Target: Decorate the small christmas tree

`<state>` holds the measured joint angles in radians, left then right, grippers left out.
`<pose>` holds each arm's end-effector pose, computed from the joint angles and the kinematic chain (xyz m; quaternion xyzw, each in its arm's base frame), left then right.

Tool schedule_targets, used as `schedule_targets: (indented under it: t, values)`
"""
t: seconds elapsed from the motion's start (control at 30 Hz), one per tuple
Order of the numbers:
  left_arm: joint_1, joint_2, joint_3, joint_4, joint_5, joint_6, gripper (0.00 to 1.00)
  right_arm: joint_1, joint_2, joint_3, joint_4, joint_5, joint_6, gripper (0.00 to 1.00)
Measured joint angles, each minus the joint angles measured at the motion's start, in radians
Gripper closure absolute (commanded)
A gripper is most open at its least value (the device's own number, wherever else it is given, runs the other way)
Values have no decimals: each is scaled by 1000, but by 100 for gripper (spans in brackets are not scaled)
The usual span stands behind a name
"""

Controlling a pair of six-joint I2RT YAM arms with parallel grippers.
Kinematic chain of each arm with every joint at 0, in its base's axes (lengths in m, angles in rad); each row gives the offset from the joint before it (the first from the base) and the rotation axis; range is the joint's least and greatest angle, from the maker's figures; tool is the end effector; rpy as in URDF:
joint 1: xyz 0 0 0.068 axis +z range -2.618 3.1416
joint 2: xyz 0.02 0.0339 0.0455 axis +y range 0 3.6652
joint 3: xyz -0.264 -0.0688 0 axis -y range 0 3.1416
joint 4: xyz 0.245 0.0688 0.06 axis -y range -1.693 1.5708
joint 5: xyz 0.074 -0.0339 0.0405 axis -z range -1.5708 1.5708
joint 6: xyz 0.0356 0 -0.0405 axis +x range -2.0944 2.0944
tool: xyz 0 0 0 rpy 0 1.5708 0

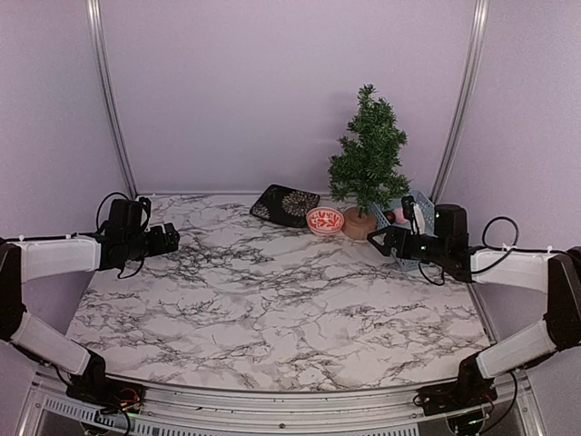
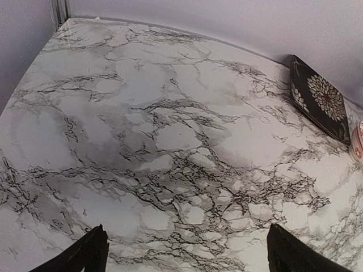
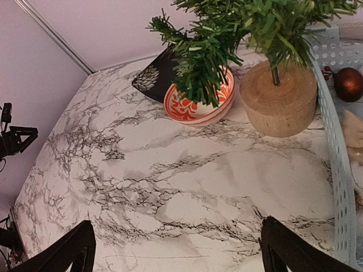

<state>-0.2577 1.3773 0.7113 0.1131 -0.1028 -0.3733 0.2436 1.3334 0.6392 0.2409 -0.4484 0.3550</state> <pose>0.2833 -0.0709 0.2109 -0.0754 0.8692 -0.1083 0.4765 0.2680 0.0825 0.2130 -0.0717 0.8320 0.3325 0.4383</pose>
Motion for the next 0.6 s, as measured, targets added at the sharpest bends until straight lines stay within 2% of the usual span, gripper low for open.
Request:
schedule_targets:
  t: [0.3, 0.6]
  values:
    - [-5, 45, 35, 25, -11, -89, 1, 14, 63, 51, 63, 9, -27, 2]
    - [-6, 49, 47, 48, -12, -118, 1, 19, 296, 231, 118, 19, 20, 29]
